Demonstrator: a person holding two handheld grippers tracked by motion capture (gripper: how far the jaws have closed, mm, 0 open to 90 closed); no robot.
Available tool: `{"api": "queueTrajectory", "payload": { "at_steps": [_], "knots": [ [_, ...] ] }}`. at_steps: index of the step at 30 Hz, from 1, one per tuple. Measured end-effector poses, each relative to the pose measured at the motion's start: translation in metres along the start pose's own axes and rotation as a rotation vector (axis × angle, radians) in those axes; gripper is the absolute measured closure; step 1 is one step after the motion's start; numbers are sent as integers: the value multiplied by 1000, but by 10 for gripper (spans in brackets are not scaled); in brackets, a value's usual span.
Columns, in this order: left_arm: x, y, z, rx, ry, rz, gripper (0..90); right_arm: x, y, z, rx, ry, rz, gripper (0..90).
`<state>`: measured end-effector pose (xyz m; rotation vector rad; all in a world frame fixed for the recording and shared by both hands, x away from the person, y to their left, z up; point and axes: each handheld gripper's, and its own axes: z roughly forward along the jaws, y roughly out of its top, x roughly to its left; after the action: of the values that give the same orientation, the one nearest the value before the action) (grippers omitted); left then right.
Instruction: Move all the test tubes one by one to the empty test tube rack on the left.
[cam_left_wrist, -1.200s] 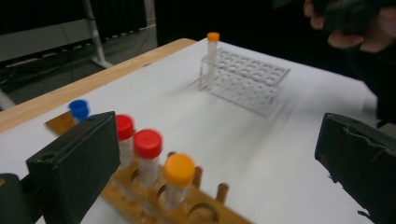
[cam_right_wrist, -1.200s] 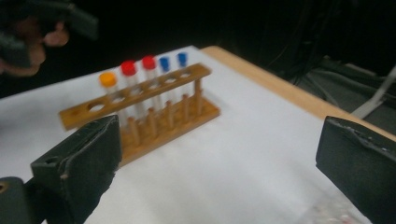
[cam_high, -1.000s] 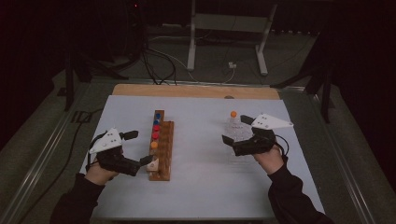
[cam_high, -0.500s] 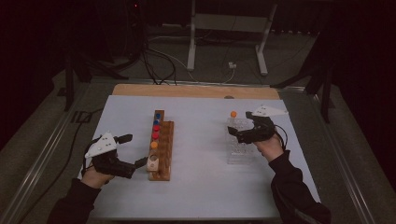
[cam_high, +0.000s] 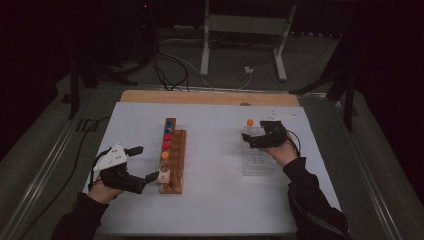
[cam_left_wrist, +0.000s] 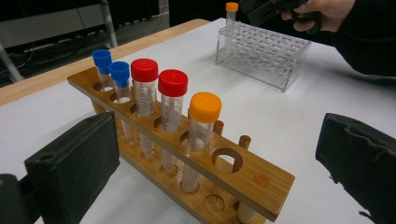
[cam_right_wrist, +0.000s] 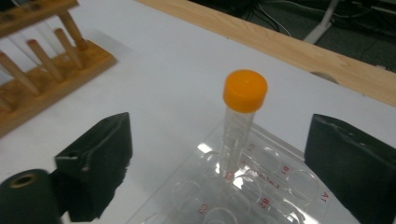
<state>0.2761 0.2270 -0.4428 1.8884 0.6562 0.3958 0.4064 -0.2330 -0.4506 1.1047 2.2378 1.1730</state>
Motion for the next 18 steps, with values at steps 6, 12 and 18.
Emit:
{"api": "queueTrajectory", "payload": {
  "at_steps": [6,12,18],
  "knots": [
    [0,0,0,-1,-2,-3,6,-5,-1,7,30,-26,3,306],
    [0,0,0,-1,-6,-6,6,-9,0,13,44,-22,9,508],
    [1,0,0,-2,-6,-7,6,-10,0,18,50,-24,9,642]
  ]
}}
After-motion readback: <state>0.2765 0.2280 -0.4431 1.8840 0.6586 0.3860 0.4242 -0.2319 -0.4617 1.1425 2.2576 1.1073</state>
